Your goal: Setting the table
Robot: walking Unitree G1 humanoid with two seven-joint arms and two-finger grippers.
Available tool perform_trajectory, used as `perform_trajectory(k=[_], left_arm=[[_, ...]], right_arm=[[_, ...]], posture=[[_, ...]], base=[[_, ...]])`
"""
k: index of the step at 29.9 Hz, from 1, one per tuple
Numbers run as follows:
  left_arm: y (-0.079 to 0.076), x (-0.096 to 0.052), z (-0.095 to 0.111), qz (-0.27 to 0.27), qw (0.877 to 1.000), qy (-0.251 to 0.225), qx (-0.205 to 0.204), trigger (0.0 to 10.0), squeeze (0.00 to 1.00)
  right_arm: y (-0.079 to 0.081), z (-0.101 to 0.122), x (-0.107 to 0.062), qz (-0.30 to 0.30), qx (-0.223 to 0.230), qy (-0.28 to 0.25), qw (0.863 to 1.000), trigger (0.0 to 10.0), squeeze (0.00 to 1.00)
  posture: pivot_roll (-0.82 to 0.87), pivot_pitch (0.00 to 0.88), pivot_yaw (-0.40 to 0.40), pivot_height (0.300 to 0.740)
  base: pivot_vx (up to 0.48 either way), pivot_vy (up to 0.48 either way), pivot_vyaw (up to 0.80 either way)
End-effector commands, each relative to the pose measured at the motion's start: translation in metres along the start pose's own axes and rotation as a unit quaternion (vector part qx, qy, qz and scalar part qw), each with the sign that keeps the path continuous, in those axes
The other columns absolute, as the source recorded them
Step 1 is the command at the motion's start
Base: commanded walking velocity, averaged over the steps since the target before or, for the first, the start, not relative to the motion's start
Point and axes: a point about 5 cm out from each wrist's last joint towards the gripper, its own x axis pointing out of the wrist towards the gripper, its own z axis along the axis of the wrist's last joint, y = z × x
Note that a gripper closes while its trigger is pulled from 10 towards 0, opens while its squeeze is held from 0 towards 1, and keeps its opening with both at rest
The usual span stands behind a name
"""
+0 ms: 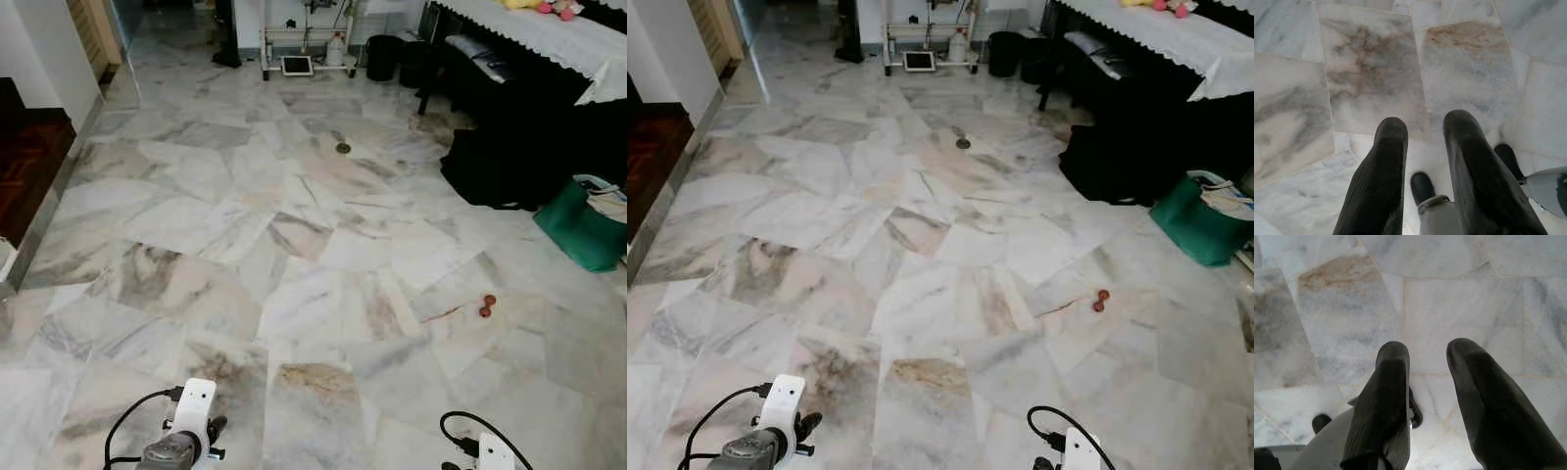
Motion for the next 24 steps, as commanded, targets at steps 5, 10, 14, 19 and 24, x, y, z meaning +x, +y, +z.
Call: perform_trajectory(k=[5, 10, 14, 19, 24], left_arm=[[-0.006, -0.002, -0.016, -0.008, 0.999, 0.03, 0.008, 10.0, 0.0], [-0.009, -0.003, -0.022, -0.013, 0.999, 0.035, 0.011, 10.0, 0.0], [-0.01, -0.004, -0.027, -0.012, 0.999, 0.043, 0.015, 10.0, 0.0], [-0.01, -0.005, -0.028, -0.013, 0.999, 0.043, 0.015, 10.0, 0.0], [-0.011, -0.005, -0.028, -0.015, 0.999, 0.044, 0.021, 10.0, 0.0]], right_arm=[[0.004, -0.001, 0.001, -0.004, 0.003, 0.008, 1.0, 10.0, 0.0], [0.01, -0.002, 0.002, 0.001, -0.001, 0.01, 1.0, 10.0, 0.0], [0.015, -0.004, 0.003, 0.008, -0.008, 0.012, 1.0, 10.0, 0.0], [0.017, -0.007, 0.002, 0.009, -0.012, 0.015, 1.0, 10.0, 0.0], [0.016, -0.011, 0.001, 0.008, -0.013, 0.019, 1.0, 10.0, 0.0]], posture=[[0.04, 0.0, -0.024, 0.74], [0.05, 0.0, -0.026, 0.74], [0.05, 0.0, -0.029, 0.74], [0.05, 0.0, -0.028, 0.74], [0.05, 0.0, -0.029, 0.74]], base=[[0.0, 0.0, -0.69], [0.0, 0.0, -0.69], [0.0, 0.0, -0.69], [0.0, 0.0, -0.69], [0.0, 0.0, -0.69]])
